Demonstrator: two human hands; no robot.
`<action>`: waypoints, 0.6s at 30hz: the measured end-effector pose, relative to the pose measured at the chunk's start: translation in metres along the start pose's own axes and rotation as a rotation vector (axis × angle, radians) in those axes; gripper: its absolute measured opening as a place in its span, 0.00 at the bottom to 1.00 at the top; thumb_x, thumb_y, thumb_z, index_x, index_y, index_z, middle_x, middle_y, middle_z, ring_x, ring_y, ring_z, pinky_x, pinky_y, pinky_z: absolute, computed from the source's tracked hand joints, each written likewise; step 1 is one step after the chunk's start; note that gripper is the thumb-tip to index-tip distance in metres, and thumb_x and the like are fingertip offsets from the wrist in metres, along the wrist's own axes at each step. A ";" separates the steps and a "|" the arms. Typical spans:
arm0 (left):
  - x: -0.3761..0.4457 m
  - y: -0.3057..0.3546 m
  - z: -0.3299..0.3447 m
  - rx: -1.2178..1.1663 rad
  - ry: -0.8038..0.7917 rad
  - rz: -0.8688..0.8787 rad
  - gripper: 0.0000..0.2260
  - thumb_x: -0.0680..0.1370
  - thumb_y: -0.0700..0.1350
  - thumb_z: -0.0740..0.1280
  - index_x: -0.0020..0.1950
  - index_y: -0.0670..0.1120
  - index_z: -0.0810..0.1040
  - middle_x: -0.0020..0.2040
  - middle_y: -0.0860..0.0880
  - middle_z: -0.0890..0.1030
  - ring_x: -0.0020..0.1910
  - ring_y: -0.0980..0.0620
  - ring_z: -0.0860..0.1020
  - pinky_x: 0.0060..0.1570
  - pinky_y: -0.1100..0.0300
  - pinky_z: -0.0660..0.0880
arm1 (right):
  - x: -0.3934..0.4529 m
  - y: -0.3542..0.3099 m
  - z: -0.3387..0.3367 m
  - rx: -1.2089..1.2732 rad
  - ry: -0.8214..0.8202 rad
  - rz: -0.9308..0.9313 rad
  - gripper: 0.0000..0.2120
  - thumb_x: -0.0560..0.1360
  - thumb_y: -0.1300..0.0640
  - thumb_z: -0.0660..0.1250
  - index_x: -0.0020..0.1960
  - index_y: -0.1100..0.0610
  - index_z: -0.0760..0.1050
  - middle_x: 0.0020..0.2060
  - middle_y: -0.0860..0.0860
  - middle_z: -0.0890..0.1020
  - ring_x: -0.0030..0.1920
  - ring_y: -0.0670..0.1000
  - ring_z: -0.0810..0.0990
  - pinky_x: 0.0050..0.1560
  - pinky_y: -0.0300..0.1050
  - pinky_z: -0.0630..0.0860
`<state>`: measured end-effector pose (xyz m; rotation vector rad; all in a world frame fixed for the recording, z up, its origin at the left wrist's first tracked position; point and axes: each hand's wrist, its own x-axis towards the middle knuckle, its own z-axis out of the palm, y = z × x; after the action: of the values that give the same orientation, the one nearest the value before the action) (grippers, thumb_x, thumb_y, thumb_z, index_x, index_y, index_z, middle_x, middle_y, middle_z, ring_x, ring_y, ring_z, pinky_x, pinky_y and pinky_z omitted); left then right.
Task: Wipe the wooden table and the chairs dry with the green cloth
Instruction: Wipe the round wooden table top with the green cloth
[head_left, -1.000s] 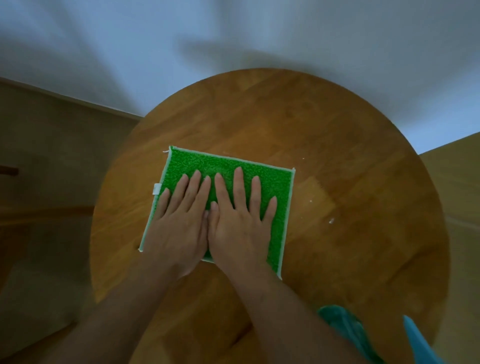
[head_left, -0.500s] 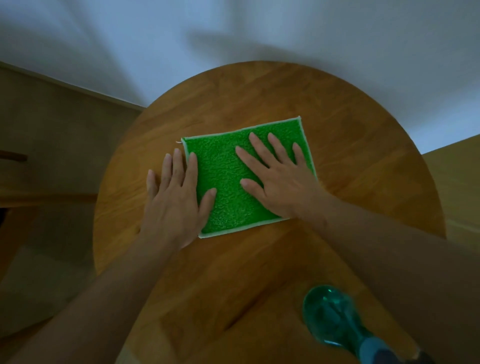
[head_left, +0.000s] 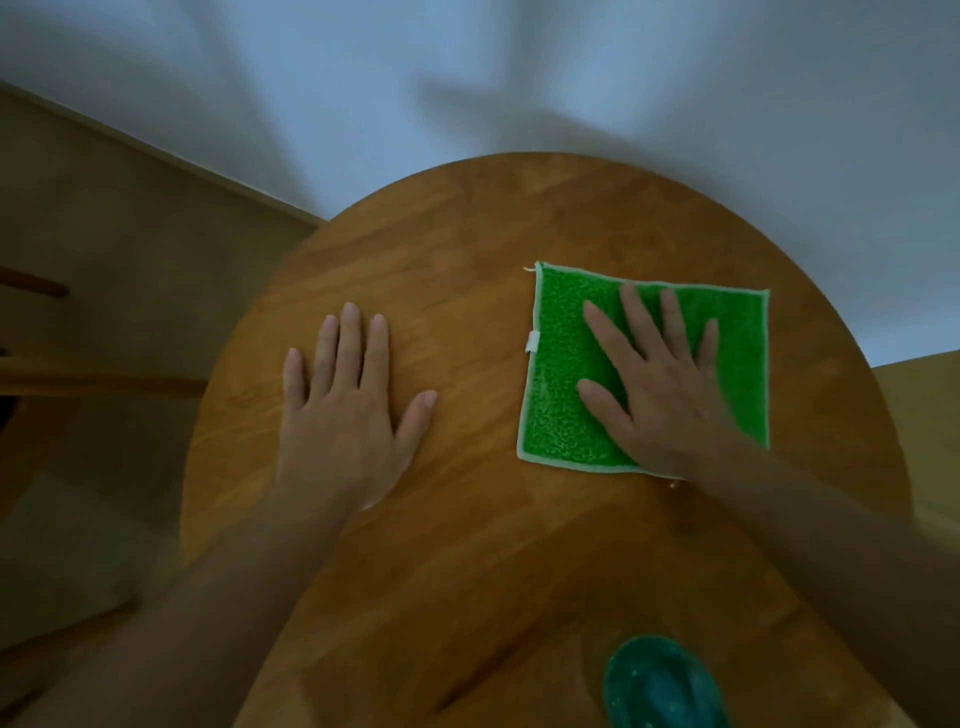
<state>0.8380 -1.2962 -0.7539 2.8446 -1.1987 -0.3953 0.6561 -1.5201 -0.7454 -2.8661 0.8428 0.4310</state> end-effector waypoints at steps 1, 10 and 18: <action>0.000 0.000 0.002 0.005 0.017 -0.003 0.36 0.75 0.70 0.35 0.77 0.50 0.37 0.77 0.48 0.38 0.75 0.51 0.36 0.73 0.47 0.39 | 0.005 -0.006 0.000 -0.005 0.001 0.004 0.32 0.75 0.30 0.37 0.75 0.38 0.34 0.77 0.47 0.36 0.76 0.59 0.36 0.68 0.70 0.36; -0.002 0.002 -0.003 0.017 0.028 -0.013 0.35 0.77 0.68 0.39 0.78 0.49 0.45 0.78 0.47 0.45 0.76 0.50 0.41 0.73 0.46 0.44 | -0.095 -0.002 0.025 -0.014 -0.103 -0.212 0.32 0.77 0.31 0.46 0.78 0.41 0.50 0.78 0.50 0.57 0.76 0.61 0.50 0.69 0.69 0.50; -0.004 0.002 0.001 0.019 0.044 0.010 0.34 0.79 0.66 0.43 0.78 0.47 0.49 0.78 0.46 0.48 0.77 0.49 0.43 0.73 0.46 0.45 | 0.025 0.021 -0.002 0.101 0.049 0.297 0.32 0.75 0.30 0.35 0.76 0.39 0.38 0.78 0.48 0.42 0.77 0.60 0.40 0.70 0.72 0.42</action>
<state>0.8335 -1.2946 -0.7539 2.8461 -1.2151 -0.3204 0.6654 -1.5509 -0.7520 -2.6763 1.2676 0.3362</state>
